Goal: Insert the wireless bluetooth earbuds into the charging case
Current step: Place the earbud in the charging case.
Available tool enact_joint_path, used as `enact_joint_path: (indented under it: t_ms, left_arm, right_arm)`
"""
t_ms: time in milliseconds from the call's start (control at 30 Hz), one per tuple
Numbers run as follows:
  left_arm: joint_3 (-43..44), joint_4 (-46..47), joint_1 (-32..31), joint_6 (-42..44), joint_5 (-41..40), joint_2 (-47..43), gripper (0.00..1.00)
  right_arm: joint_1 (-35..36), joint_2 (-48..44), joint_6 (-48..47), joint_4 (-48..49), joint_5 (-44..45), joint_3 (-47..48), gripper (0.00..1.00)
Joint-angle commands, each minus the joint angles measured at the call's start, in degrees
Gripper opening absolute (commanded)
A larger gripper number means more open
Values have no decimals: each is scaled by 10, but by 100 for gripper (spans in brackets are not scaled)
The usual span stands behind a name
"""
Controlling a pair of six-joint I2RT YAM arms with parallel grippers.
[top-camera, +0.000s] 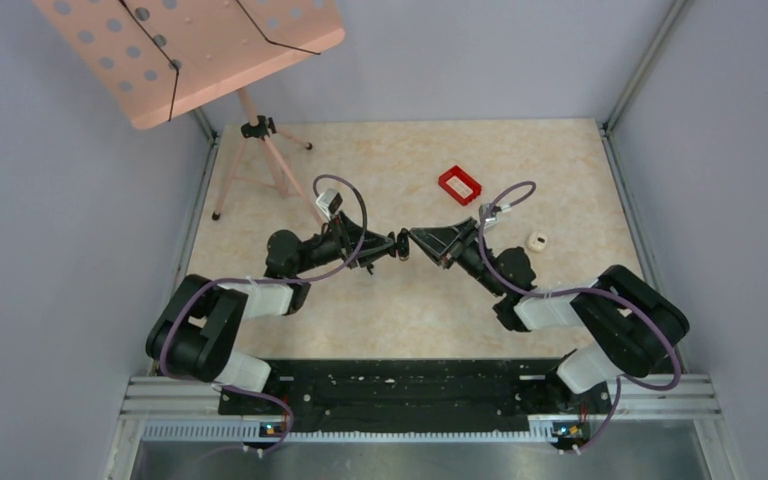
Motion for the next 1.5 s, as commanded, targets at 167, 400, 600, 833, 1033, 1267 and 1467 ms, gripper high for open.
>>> enact_joint_path:
  t_ms: [167,400,600,833,1033,1267,1467]
  left_arm:
    - [1,56,0,-3,-1,4,0]
    - [6,37,0,13,11,4,0]
    - [28,-8,0,41,33,10,0]
    - [41,-78,-1,85,51,1,0]
    - [40,-120,-1,114,48,-20,0]
    - [46,-181,-1,153,45,-43,0]
    - [44,-182,-2,153,41,-45,0]
  right_arm:
    - [-4,-33,-39,-28,-12,13,38]
    - [-15,-149,-112,-184,7,6,40]
    - [-35,-285,-315,-497,-7,90,41]
    - [-24,-255,-554,-767,-88,297,49]
    - [-17,-210,-546,-783,-124,337,56]
    - [23,-169,-559,-830,-100,359,60]
    - [23,-161,-557,-826,-95,349,56]
